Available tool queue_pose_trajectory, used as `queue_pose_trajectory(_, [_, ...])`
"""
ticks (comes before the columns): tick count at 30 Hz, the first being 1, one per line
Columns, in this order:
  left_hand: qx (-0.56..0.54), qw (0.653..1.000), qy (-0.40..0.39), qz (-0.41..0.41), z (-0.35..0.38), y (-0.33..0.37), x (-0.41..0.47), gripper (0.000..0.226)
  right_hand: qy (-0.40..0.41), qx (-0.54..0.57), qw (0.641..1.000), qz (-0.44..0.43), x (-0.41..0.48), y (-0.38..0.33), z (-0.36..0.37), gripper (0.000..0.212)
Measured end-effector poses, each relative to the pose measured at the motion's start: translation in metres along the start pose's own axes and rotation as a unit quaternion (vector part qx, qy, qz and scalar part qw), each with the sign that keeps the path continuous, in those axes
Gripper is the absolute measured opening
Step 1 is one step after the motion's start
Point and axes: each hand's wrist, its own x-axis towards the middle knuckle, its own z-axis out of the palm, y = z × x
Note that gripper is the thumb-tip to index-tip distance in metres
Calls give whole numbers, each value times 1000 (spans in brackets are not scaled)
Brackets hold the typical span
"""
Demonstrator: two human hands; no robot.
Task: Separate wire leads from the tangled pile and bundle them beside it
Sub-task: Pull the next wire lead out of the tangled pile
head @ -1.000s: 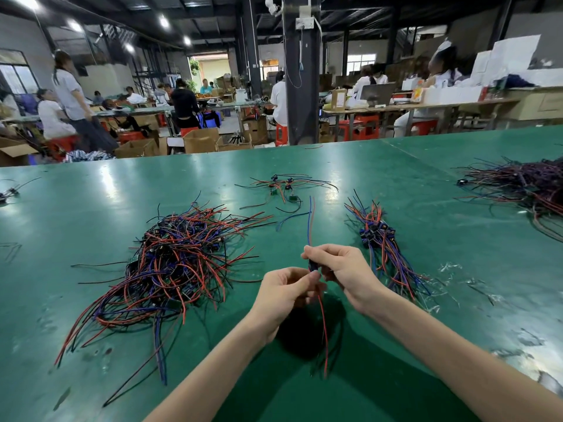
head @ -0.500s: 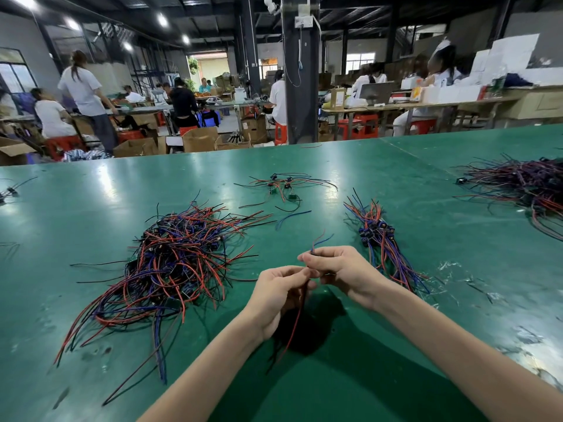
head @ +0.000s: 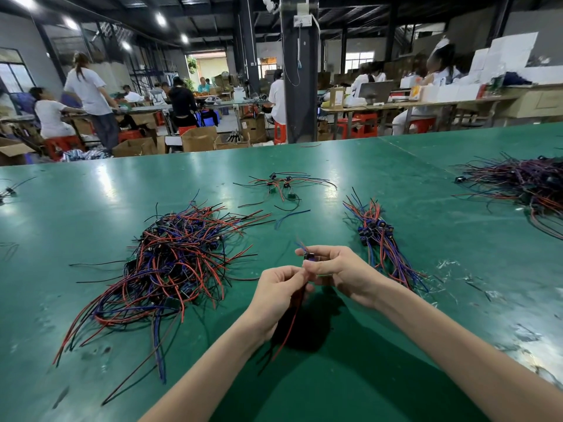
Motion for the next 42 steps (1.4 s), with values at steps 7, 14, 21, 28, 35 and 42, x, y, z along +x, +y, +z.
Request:
queue_pose_trajectory(7, [-35,999,-23,1,1,-4,0,20,25,4,1000,-7,1,0,2,26])
queue_pose_trajectory(14, [-4,999,-31,26,-1,-7,1,17,52,-28,997,-42,-2,1,1,34])
queue_pose_trajectory(21, [-5,998,-27,65,0,-8,1,19,25,-42,999,25,-4,-2,2,11])
queue_pose_trajectory(28, [-9,999,-15,50,1,-8,1,17,39,-7,999,24,-6,-4,3,9])
queue_pose_trajectory(35, [-23,998,-23,48,4,-5,-1,16,64,27,998,2,-6,-3,6,10])
queue_pose_trajectory(42, [16,998,-6,56,1,-4,1,15,95,5,995,-34,-3,-2,8,15])
